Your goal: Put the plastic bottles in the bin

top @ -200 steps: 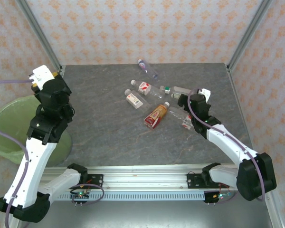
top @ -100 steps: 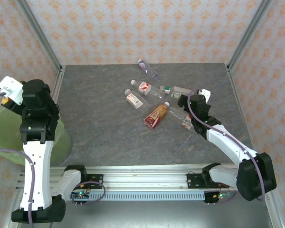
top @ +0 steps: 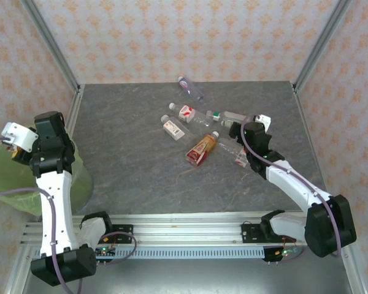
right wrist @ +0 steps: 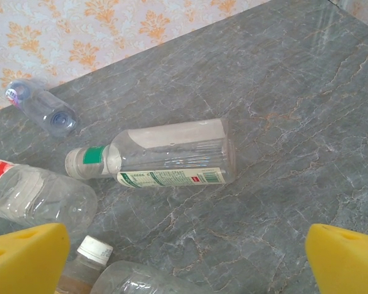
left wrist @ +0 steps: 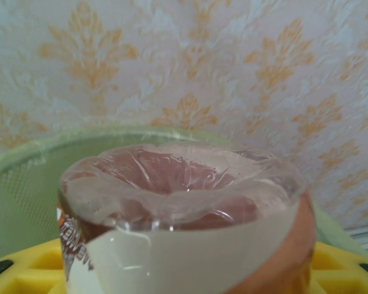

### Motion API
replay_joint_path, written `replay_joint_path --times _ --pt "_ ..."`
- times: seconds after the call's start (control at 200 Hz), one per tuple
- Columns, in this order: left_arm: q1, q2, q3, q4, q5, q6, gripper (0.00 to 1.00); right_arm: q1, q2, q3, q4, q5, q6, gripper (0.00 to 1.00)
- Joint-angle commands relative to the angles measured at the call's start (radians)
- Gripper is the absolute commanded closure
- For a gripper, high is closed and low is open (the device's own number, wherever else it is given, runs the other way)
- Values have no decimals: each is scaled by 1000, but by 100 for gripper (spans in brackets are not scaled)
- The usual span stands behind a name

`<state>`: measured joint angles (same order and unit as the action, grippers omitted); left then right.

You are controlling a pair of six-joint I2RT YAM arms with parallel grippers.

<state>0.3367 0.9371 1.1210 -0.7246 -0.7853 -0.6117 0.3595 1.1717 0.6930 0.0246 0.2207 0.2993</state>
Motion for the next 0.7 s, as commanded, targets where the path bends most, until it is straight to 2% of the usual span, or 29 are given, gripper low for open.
replay_joint_path --times 0.0,0.115,0.275,0.31,0.36,0.47,0.545,0.696 --pt "11 0 -19 -88 -20 -146 46 3 7 13 16 11 -26 1" --pt "20 5 -18 -154 -71 -243 46 4 7 10 14 10 -29 1" --pt "23 16 15 -262 -140 -382 37 4 6 8 10 10 -34 1" --pt "22 20 21 -285 -151 -406 33 4 7 8 9 12 -35 1" --pt "22 26 28 -305 -160 -429 20 4 7 10 8 12 -37 1" --pt "22 38 44 -366 -188 -498 7 4 7 15 7 12 -39 1" --pt "23 36 51 -376 -192 -507 0 4 7 20 5 10 -39 1" --pt "22 21 66 -342 -155 -450 0 4 34 34 -8 2 -40 1"
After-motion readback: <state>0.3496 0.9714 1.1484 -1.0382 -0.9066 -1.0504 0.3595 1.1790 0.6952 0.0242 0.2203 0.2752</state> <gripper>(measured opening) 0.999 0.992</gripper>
